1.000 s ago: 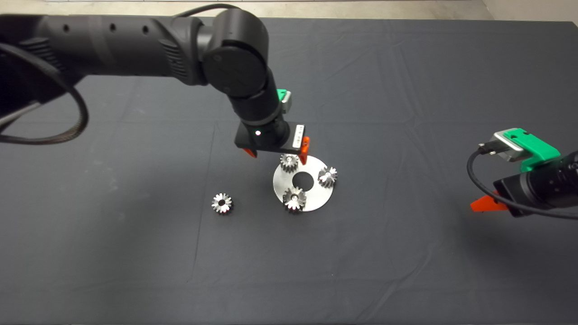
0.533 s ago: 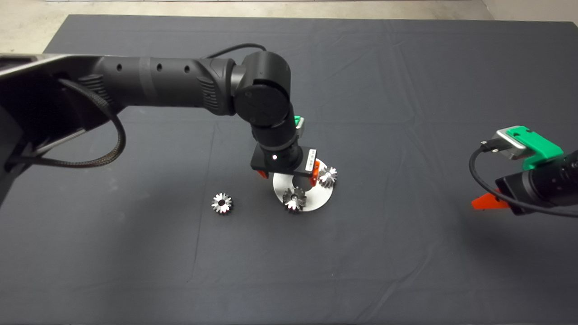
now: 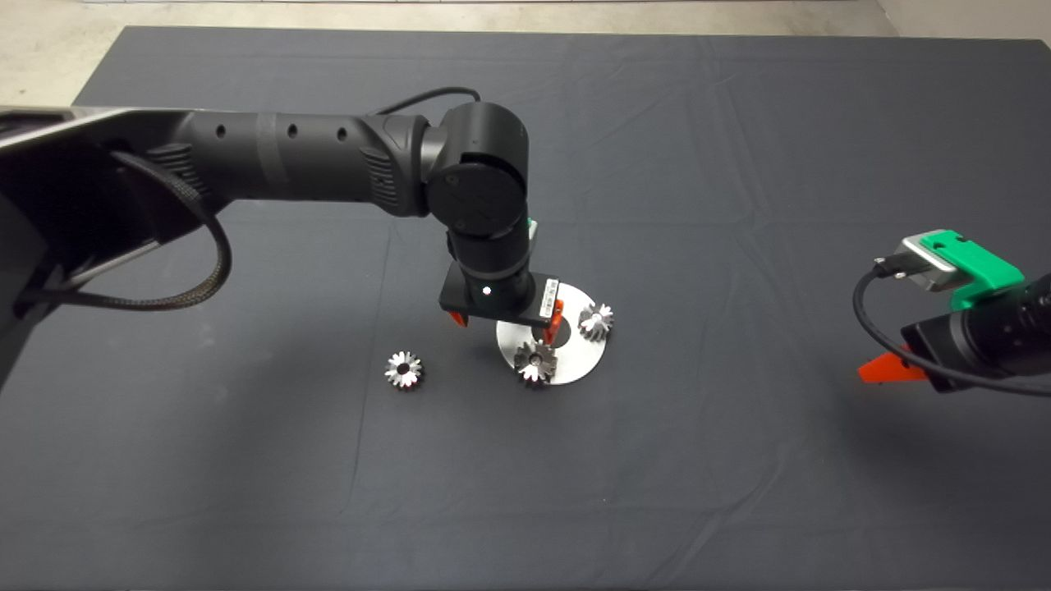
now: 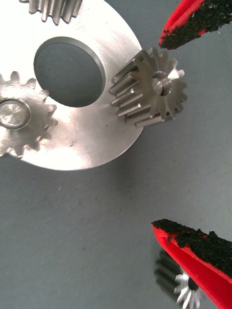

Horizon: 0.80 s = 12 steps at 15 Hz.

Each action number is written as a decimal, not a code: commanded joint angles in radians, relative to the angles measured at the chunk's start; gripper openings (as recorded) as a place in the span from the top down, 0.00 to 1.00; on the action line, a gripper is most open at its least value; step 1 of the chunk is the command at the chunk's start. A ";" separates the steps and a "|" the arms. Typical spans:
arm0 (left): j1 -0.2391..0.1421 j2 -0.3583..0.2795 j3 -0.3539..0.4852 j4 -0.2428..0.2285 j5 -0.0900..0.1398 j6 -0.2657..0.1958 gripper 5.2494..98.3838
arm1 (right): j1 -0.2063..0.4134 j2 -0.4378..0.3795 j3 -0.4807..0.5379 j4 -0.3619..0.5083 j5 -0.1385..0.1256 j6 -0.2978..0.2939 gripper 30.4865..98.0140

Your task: Remove an incorrectly installed larger gear and replace it with the correct smaller gear

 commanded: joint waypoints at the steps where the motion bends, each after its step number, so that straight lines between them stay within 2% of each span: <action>1: 0.011 0.045 0.001 0.006 0.000 -0.024 0.10 | 0.020 -0.011 0.006 0.004 -0.074 -0.005 0.51; 6: 0.056 0.078 -0.014 0.041 -0.001 -0.024 0.10 | 0.020 -0.010 0.009 0.005 -0.072 -0.005 0.51; 12: 0.058 0.078 -0.036 0.069 0.000 -0.014 0.10 | 0.020 -0.010 0.036 0.008 -0.071 0.000 0.51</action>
